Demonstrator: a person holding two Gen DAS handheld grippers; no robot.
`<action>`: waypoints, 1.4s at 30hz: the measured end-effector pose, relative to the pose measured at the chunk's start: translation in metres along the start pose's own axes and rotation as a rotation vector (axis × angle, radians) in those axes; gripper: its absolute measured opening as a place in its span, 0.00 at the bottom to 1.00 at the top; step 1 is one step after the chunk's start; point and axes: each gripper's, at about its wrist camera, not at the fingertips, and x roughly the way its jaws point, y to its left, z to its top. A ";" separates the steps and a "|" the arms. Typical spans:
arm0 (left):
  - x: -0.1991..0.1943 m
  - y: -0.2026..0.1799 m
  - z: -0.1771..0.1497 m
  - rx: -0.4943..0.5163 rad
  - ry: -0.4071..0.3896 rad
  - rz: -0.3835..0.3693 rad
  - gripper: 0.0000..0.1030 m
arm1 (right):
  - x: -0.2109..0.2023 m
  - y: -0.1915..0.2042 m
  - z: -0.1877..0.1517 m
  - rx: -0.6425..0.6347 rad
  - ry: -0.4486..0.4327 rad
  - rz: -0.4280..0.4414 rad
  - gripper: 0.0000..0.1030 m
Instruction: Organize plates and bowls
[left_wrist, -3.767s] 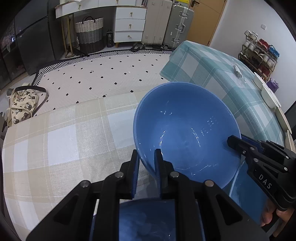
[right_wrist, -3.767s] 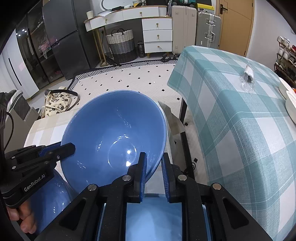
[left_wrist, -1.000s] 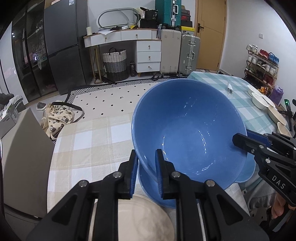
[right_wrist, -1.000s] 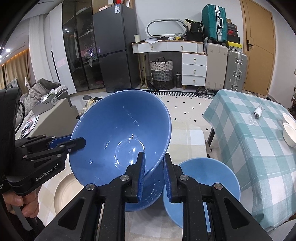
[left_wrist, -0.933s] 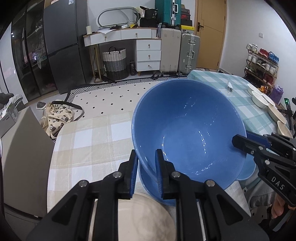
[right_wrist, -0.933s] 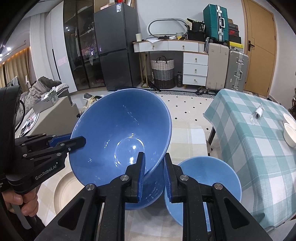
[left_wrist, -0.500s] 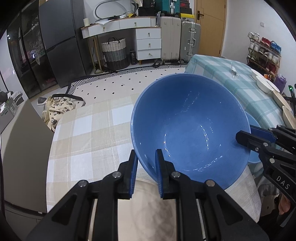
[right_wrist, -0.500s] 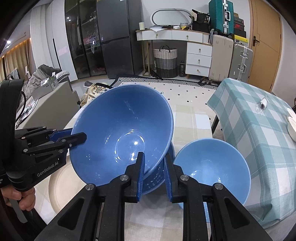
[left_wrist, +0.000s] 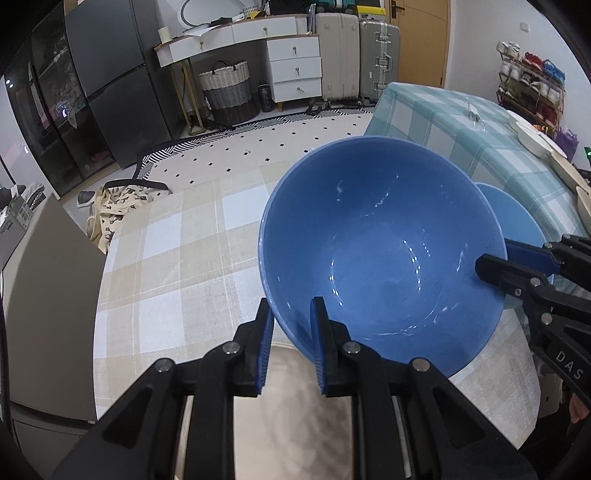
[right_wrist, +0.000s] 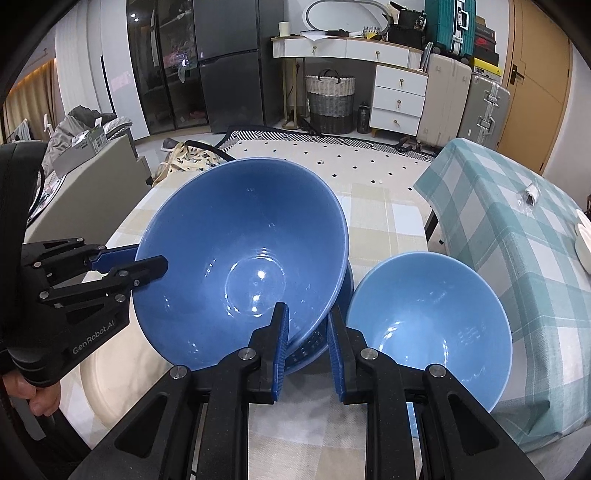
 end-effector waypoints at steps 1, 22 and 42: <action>0.001 -0.001 -0.001 0.005 0.004 0.001 0.17 | 0.001 -0.001 -0.001 0.001 0.002 -0.001 0.19; 0.018 -0.014 -0.005 0.069 0.058 0.032 0.21 | 0.020 -0.007 -0.006 -0.016 0.051 -0.036 0.20; 0.031 -0.016 -0.013 0.104 0.114 0.044 0.31 | 0.033 -0.005 -0.007 -0.051 0.079 -0.035 0.21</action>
